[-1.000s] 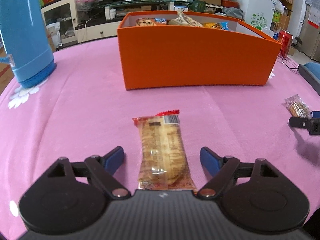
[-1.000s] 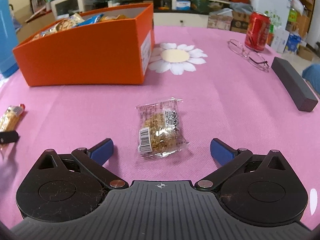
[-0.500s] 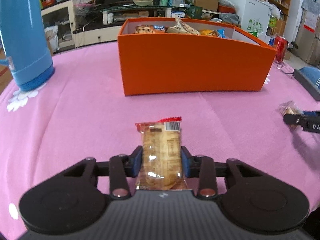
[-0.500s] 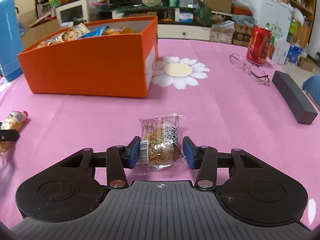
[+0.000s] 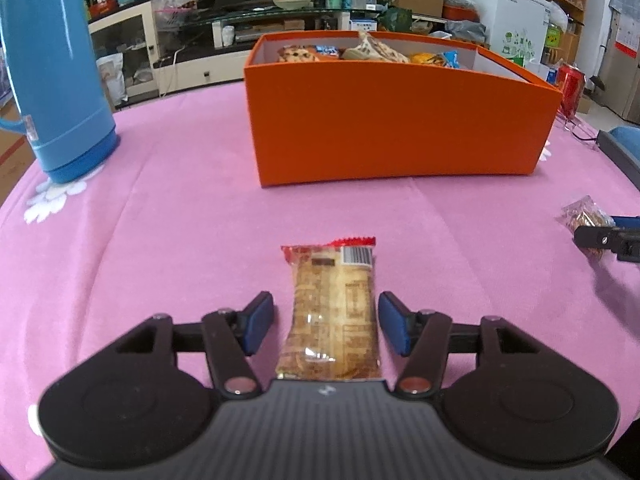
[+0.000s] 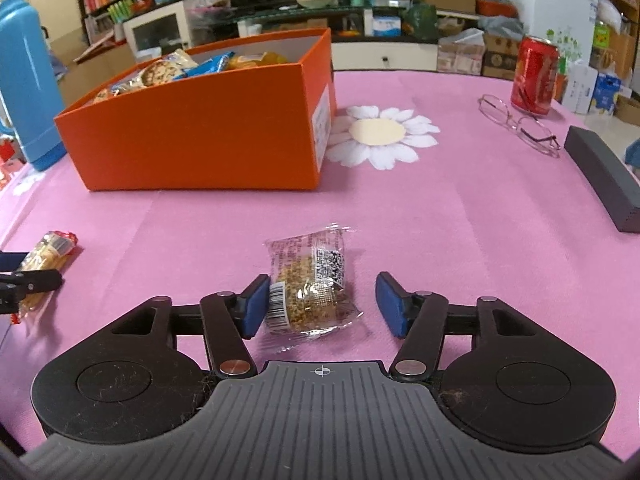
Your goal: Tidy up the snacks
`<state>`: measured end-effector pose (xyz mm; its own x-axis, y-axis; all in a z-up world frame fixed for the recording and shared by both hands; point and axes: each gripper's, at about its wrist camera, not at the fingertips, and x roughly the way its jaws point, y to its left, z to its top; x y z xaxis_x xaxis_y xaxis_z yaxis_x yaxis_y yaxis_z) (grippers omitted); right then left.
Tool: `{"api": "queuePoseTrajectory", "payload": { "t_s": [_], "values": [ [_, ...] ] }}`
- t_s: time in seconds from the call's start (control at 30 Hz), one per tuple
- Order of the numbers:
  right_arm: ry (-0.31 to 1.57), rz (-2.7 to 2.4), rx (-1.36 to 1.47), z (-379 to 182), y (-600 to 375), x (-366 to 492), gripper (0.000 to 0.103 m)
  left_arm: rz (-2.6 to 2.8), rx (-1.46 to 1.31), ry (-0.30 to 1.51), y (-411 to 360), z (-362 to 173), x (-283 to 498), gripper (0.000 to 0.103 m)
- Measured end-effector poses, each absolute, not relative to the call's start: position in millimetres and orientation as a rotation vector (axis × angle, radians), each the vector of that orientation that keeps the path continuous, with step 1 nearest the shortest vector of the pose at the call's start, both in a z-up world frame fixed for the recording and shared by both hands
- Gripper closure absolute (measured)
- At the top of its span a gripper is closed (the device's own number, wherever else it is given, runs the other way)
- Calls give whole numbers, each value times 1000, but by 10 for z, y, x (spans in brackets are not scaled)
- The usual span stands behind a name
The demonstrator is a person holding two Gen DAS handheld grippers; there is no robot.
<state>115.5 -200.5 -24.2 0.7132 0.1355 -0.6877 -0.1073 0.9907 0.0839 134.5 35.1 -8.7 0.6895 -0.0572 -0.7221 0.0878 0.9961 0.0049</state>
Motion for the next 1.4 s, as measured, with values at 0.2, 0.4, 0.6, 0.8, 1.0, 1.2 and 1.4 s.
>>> {"api": "queuePoseTrajectory", "payload": {
  "t_s": [0.2, 0.4, 0.6, 0.8, 1.0, 1.2, 1.4],
  "values": [
    [751, 170, 3, -215, -1918, 1110, 80, -134, -65, 789, 434, 33, 1306, 68],
    [660, 236, 119, 79, -1941, 981, 103, -164, -130, 704, 531, 358, 1154, 68],
    [740, 229, 91, -32, -1826, 1094, 88, -161, -92, 772, 490, 183, 1243, 68],
    [722, 178, 7, -28, -1816, 943, 34, -140, -6, 811, 395, 45, 1266, 62],
    [771, 218, -39, -154, -1670, 1033, 53, -121, 63, 836, 338, -55, 1273, 52],
    [775, 222, -48, -209, -1655, 1026, 76, -117, -4, 836, 428, -37, 1285, 68],
    [731, 279, 69, -24, -1731, 877, 81, -162, -120, 741, 566, 244, 1129, 68]
  ]
}}
